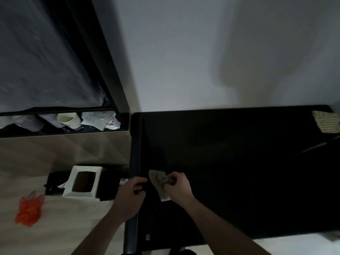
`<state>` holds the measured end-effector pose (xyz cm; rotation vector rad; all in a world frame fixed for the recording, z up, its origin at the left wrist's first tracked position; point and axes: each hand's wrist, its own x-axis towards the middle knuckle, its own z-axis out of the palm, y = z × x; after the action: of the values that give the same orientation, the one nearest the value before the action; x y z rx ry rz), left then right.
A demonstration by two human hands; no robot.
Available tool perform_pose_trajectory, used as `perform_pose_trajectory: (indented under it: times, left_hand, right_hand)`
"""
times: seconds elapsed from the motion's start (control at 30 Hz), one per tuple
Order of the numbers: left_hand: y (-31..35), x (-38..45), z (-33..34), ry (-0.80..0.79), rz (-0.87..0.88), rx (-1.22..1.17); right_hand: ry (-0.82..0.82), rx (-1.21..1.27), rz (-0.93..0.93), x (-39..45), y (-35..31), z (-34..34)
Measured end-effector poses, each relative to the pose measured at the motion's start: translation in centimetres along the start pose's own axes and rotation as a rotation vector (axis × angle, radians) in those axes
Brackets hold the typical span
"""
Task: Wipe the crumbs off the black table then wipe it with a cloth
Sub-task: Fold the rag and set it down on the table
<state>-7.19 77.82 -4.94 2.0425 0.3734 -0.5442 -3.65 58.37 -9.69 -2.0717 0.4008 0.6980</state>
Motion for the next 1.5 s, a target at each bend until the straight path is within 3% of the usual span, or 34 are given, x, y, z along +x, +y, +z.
perform_pose_trajectory:
  times: [0.2, 0.5, 0.63, 0.93, 1.3, 1.5]
  left_hand:
    - [3.6, -4.3, 2.7, -0.079, 0.012, -0.12]
    - [8.7, -6.3, 6.2, -0.429, 0.019, -0.414]
    - [10.5, -8.4, 8.0, -0.52, 0.135, -0.338]
    - [16.6, -10.1, 16.2, -0.454, 0.322, -0.162]
    - [24.1, -12.2, 33.3, -0.325, 0.266, -0.155]
    - [26.9, -13.3, 37.8, -0.272, 0.269, -0.15]
  right_hand:
    - [0.07, 0.283, -0.078, -8.4, 1.5, -7.1]
    - [0.155, 0.461, -0.251, -19.3, 3.3, -11.8]
    - [0.179, 0.479, -0.254, -21.5, 4.3, -13.6]
    - [0.391, 0.425, -0.211, -22.0, 11.0, -20.6]
    - [0.386, 0.32, -0.197, -21.2, 22.9, -35.5]
    - [0.323, 0.321, -0.221, -19.8, 25.3, -41.2]
